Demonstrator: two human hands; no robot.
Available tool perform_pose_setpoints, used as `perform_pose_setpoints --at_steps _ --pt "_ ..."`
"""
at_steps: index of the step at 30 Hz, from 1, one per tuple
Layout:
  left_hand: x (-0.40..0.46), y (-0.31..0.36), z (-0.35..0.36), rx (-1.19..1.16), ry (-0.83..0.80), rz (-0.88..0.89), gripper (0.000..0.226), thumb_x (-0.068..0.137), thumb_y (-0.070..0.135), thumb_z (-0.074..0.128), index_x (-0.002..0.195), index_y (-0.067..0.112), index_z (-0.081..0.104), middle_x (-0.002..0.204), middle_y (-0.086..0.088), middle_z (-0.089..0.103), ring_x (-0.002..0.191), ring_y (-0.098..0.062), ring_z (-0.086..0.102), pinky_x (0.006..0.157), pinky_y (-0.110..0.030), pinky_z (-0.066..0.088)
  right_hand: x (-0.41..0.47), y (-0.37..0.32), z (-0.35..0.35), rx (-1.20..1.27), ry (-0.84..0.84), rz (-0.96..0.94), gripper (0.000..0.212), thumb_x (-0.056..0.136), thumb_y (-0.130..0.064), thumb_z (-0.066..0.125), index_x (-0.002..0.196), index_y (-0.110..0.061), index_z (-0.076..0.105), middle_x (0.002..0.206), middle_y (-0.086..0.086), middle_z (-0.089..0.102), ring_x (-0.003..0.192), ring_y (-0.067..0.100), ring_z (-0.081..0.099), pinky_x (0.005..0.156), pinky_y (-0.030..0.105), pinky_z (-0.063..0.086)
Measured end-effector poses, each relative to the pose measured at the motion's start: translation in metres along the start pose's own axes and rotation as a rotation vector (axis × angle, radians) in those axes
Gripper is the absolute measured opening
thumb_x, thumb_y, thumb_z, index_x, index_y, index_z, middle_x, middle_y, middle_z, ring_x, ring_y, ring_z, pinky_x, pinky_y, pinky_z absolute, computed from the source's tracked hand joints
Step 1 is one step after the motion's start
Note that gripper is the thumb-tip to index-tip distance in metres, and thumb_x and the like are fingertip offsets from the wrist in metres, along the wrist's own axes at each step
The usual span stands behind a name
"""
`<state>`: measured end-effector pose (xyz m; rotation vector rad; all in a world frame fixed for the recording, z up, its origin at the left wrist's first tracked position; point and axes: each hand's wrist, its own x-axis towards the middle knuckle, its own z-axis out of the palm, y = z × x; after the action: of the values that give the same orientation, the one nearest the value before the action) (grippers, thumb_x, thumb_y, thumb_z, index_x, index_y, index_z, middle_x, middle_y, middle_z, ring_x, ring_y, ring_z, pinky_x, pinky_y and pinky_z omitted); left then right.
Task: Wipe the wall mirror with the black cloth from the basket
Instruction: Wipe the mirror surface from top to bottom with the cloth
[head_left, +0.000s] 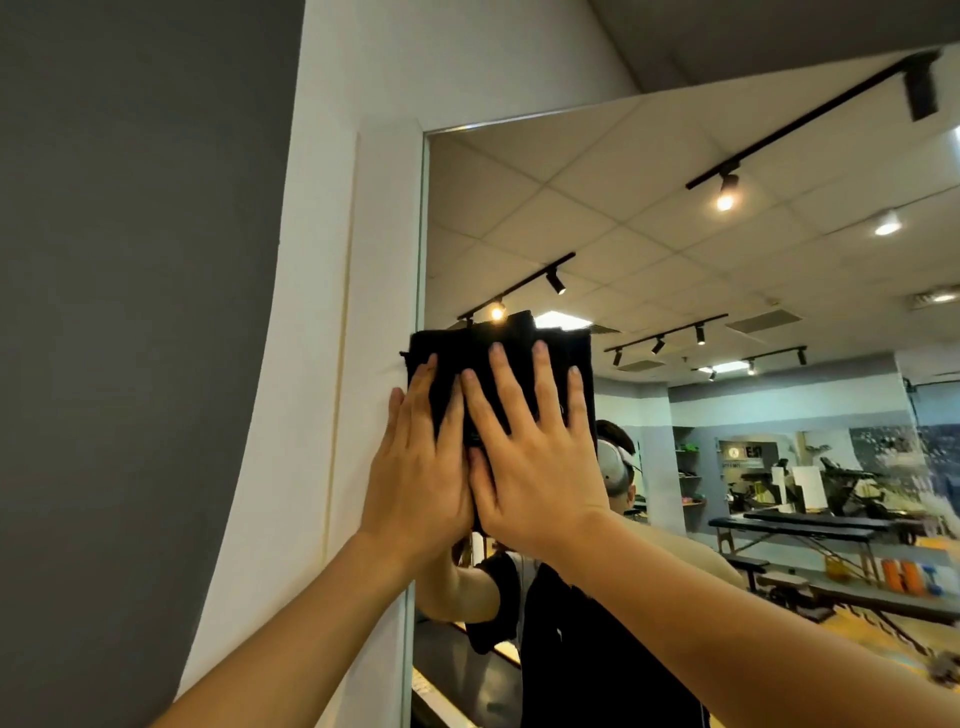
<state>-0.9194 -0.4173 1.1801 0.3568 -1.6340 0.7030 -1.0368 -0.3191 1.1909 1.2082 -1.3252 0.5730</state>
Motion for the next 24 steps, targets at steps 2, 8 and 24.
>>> perform_pose_setpoints --at_steps 2,8,24 --pt "0.019 -0.009 -0.004 0.005 0.001 0.004 0.070 0.101 0.030 0.047 0.161 0.007 0.019 0.166 -0.020 0.020 0.157 -0.029 0.014 0.127 -0.051 0.017 0.021 0.003 -0.001 -0.011 0.021 -0.005 0.072 0.099 -0.048 0.030 0.163 -0.020 0.017 0.171 0.014 0.006 0.156 0.043 -0.008 0.122 0.066 0.010" --pt "0.094 -0.028 -0.012 0.036 0.021 0.010 0.070 0.095 0.038 0.030 0.158 0.008 0.026 0.159 -0.022 0.033 0.152 -0.034 0.026 0.127 -0.054 0.012 0.088 0.025 -0.013 -0.033 0.097 0.037 0.070 0.097 -0.049 0.029 0.162 -0.023 0.024 0.170 0.012 0.016 0.156 0.043 0.004 0.124 0.062 0.010" --pt "0.248 -0.066 -0.022 0.098 -0.012 -0.027 0.055 0.104 0.033 0.030 0.157 0.020 0.022 0.160 -0.013 0.032 0.150 -0.028 0.027 0.122 -0.065 -0.003 0.234 0.080 -0.037 -0.039 0.178 0.067 0.065 0.098 -0.055 0.024 0.159 -0.035 0.026 0.169 0.004 0.020 0.156 0.037 0.008 0.125 0.059 0.008"
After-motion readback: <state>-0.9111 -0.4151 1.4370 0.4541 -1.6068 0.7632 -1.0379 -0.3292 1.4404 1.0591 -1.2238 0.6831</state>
